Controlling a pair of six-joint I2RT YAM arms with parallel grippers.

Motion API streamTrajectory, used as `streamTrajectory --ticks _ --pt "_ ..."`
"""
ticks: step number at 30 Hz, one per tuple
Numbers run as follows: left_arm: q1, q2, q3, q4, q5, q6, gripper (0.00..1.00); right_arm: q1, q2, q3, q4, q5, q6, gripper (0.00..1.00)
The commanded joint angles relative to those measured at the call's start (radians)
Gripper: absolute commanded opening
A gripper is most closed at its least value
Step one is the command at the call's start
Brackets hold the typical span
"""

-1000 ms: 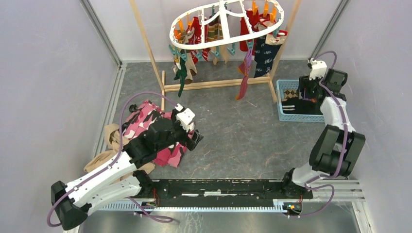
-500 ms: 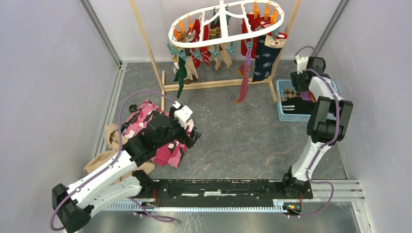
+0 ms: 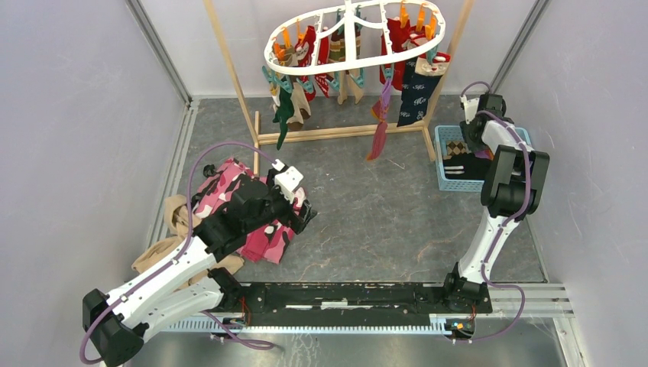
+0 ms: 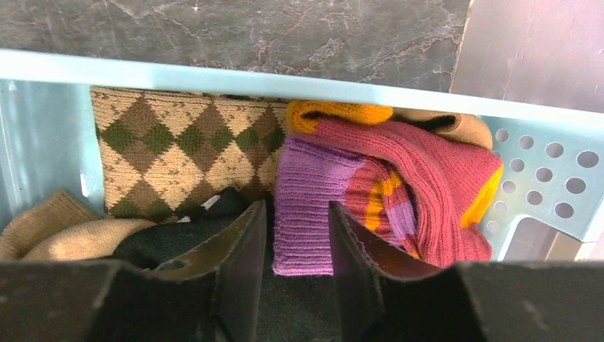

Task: Clip the socks to the hanger
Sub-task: Pick up the sock from the bin.

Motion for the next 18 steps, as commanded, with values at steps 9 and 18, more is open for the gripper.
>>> streamTrajectory --ticks 9,18 --pt "0.013 -0.005 -0.006 0.031 0.026 0.038 1.0 0.0 0.012 0.071 -0.029 0.003 -0.017 0.16" --pt "0.016 -0.009 -0.006 0.031 0.029 0.037 1.0 -0.005 -0.014 0.062 -0.031 -0.021 -0.028 0.11"
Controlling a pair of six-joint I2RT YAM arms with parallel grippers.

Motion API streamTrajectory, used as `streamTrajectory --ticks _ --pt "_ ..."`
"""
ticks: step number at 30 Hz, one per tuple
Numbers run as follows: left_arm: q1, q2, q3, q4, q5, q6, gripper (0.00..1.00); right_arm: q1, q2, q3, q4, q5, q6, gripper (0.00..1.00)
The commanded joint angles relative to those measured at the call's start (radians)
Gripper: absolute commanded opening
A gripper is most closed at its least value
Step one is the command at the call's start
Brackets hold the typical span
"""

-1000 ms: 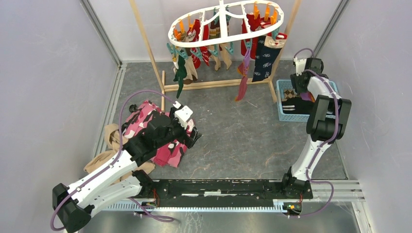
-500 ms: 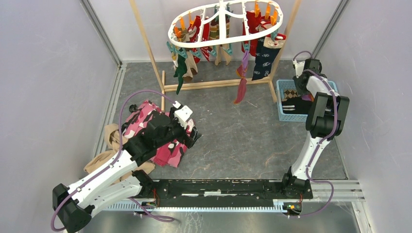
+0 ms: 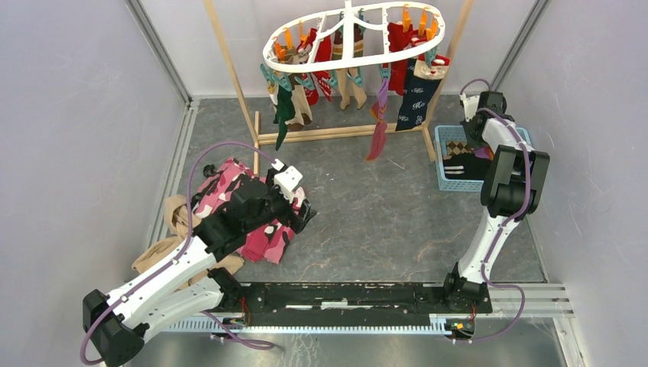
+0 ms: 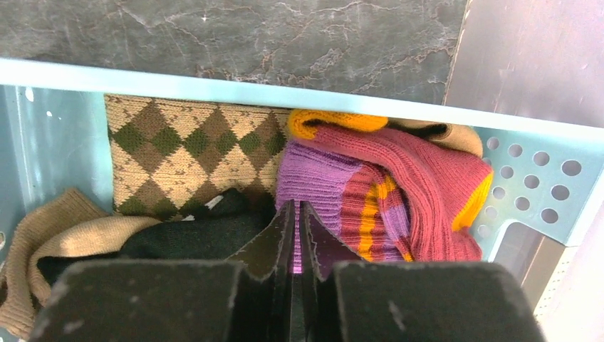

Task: Clip the socks to the hanger
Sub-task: Pick up the sock from the bin.

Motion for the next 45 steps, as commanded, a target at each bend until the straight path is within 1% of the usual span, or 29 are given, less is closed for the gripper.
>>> streamTrajectory --ticks 1,2,3,4,5,8,13,15,17,21,24,26,28,30,32,33,35,38,40,42,43,44,45 --pt "0.006 -0.009 -0.005 0.031 0.028 0.037 1.0 -0.005 -0.017 0.031 -0.005 -0.006 -0.013 0.18" --pt "0.007 -0.01 -0.004 0.031 0.028 0.036 1.0 -0.005 -0.017 0.031 -0.006 -0.004 -0.013 0.29" --pt "0.007 -0.011 -0.004 0.03 0.029 0.036 1.0 -0.005 -0.014 0.034 -0.007 -0.004 -0.015 0.36" --pt "0.008 -0.009 -0.003 0.031 0.03 0.037 1.0 -0.003 -0.008 0.037 -0.011 -0.004 -0.016 0.4" --pt "0.009 -0.009 -0.003 0.031 0.031 0.037 1.0 -0.003 0.0 0.044 -0.017 -0.003 -0.017 0.41" --pt "0.01 -0.011 -0.003 0.03 0.031 0.035 1.0 0.002 0.022 0.057 -0.03 0.004 -0.02 0.39" --pt "0.013 -0.011 -0.002 0.03 0.032 0.035 1.0 0.01 0.03 0.071 -0.038 0.032 -0.025 0.27" --pt "0.014 -0.013 -0.003 0.031 0.033 0.035 1.0 0.012 0.044 0.095 -0.061 0.034 -0.024 0.24" --pt "0.014 -0.017 -0.002 0.03 0.034 0.035 1.0 0.013 0.063 0.131 -0.1 0.031 -0.025 0.25" --pt "0.015 -0.023 -0.004 0.03 0.031 0.035 1.0 0.022 0.057 0.12 -0.108 0.026 -0.031 0.33" --pt "0.015 -0.024 -0.005 0.031 0.03 0.034 1.0 0.027 0.059 0.124 -0.123 0.029 -0.031 0.33" --pt "0.015 -0.023 -0.004 0.031 0.032 0.033 1.0 0.029 0.063 0.13 -0.13 0.038 -0.031 0.28" --pt "0.015 -0.023 -0.004 0.03 0.03 0.033 1.0 0.031 0.071 0.145 -0.14 0.043 -0.032 0.2" --pt "0.015 -0.026 -0.005 0.03 0.03 0.034 1.0 0.03 0.076 0.153 -0.148 0.042 -0.031 0.09" --pt "0.015 -0.028 -0.005 0.03 0.029 0.033 1.0 0.028 0.073 0.149 -0.145 0.041 -0.033 0.02" --pt "0.015 -0.029 -0.004 0.03 0.027 0.034 1.0 0.028 0.068 0.143 -0.14 0.04 -0.036 0.0" --pt "0.016 -0.032 -0.005 0.03 0.025 0.033 1.0 0.023 0.049 0.115 -0.119 0.02 -0.039 0.0" --pt "0.016 -0.035 -0.006 0.029 0.025 0.033 1.0 0.015 -0.001 0.065 -0.097 -0.074 -0.044 0.0" --pt "0.016 -0.035 -0.006 0.03 0.023 0.033 1.0 0.013 -0.066 0.017 -0.064 -0.147 -0.056 0.0" --pt "0.017 -0.037 -0.005 0.028 0.022 0.031 1.0 0.01 -0.143 -0.019 -0.021 -0.183 -0.067 0.0" --pt "0.017 -0.038 -0.006 0.028 0.021 0.033 1.0 0.001 -0.178 -0.024 -0.006 -0.192 -0.07 0.04" --pt "0.017 -0.039 -0.006 0.028 0.021 0.032 1.0 -0.01 -0.202 -0.021 0.002 -0.202 -0.08 0.14" --pt "0.017 -0.041 -0.006 0.027 0.02 0.033 1.0 -0.025 -0.216 -0.02 0.008 -0.225 -0.099 0.2"
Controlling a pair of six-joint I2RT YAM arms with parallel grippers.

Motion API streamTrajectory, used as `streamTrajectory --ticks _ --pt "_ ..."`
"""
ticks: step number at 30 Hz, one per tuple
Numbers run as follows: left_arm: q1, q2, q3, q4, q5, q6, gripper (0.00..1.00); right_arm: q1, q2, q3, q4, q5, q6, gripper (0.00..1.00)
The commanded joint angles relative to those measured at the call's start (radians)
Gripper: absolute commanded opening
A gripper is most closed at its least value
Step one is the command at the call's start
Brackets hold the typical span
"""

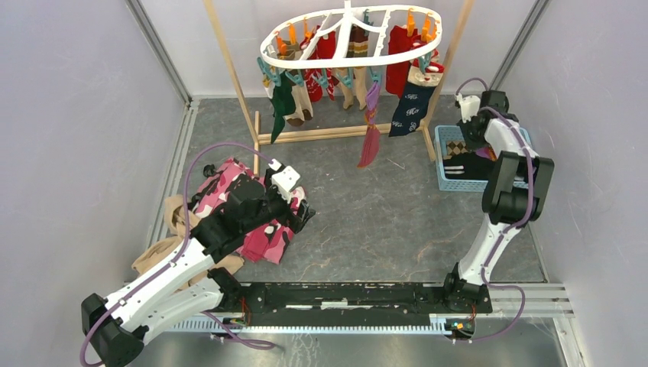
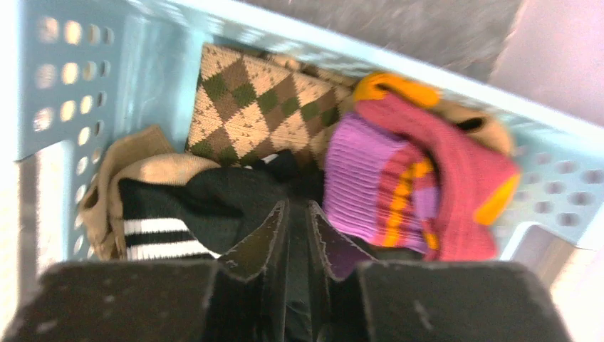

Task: Clip the socks to the hanger
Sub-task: Pick up the sock from the bin.

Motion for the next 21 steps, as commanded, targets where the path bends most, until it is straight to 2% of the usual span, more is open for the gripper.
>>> streamTrajectory --ticks 1,3,8,13,21 --pt "0.006 -0.018 -0.002 0.027 0.005 0.033 1.0 -0.05 -0.169 0.013 0.101 -0.125 -0.071 0.27" --pt "0.006 -0.022 -0.004 0.028 0.005 0.032 1.0 -0.078 -0.157 0.039 0.082 -0.142 -0.137 0.34" --pt "0.005 -0.029 -0.004 0.028 0.005 0.033 1.0 -0.116 -0.043 0.175 -0.054 -0.156 -0.292 0.4" --pt "0.006 -0.023 -0.004 0.028 0.005 0.035 1.0 -0.13 0.019 0.2 0.004 -0.102 -0.337 0.59" --pt "0.011 -0.016 -0.005 0.027 -0.008 0.037 1.0 -0.135 0.174 0.32 -0.002 -0.033 -0.361 0.59"
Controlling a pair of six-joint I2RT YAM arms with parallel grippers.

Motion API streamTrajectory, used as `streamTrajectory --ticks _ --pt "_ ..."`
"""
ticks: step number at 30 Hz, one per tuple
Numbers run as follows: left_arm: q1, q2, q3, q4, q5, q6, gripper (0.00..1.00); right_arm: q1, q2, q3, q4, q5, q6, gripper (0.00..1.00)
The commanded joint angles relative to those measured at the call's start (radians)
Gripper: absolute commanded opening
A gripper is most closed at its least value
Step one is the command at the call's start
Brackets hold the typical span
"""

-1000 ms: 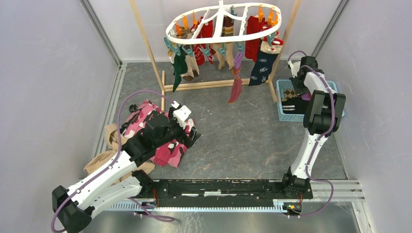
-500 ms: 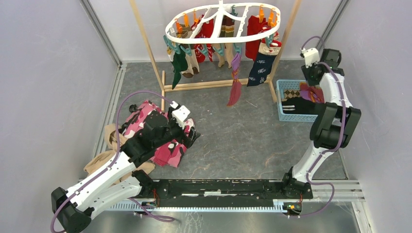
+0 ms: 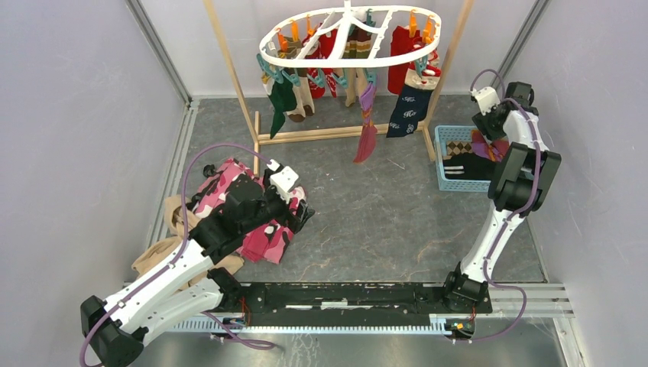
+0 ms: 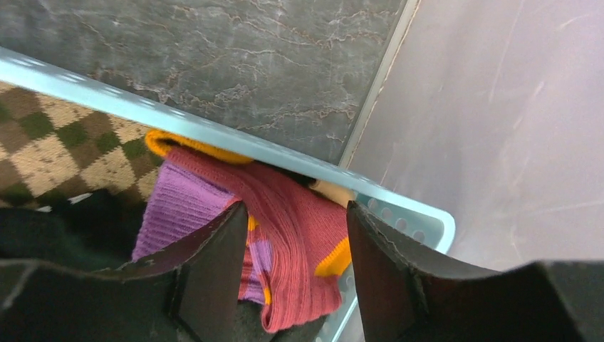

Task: Clip the socks to the hanger
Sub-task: Pick up the sock from the bin.

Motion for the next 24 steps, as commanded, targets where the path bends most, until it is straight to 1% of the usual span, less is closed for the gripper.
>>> streamTrajectory --ticks 1,2,3,4,6,8,9,13,16,19,24 --pt "0.011 0.0 -0.001 0.026 -0.008 0.038 1.0 -0.002 0.043 0.063 0.006 0.057 -0.038 0.58" --pt "0.012 0.001 0.0 0.026 -0.009 0.038 1.0 -0.002 0.051 0.063 0.01 0.063 -0.04 0.57" --pt "0.012 0.001 -0.001 0.027 -0.01 0.038 1.0 -0.003 0.059 0.062 0.013 0.069 -0.04 0.53" --pt "0.014 0.003 -0.001 0.027 -0.009 0.039 1.0 -0.003 0.064 0.064 0.014 0.066 -0.04 0.47" --pt "0.015 0.007 0.001 0.027 -0.009 0.038 1.0 -0.003 0.067 0.062 0.011 0.051 -0.043 0.26" --pt "0.017 0.009 -0.001 0.026 -0.007 0.038 1.0 -0.006 0.044 0.052 0.01 0.013 -0.046 0.11" --pt "0.018 0.009 -0.001 0.027 -0.007 0.038 1.0 -0.009 0.02 0.024 0.022 -0.01 -0.045 0.07" --pt "0.02 0.009 -0.001 0.027 -0.006 0.036 1.0 -0.017 -0.148 -0.108 0.074 -0.118 -0.066 0.0" --pt "0.021 0.009 0.0 0.027 0.0 0.037 1.0 -0.031 -0.27 -0.181 0.089 -0.211 -0.082 0.0" --pt "0.023 0.007 0.001 0.027 0.006 0.035 1.0 -0.048 -0.361 -0.214 0.084 -0.294 -0.086 0.0" --pt "0.023 0.0 0.002 0.028 0.012 0.035 1.0 -0.056 -0.45 -0.225 0.034 -0.428 -0.074 0.0"
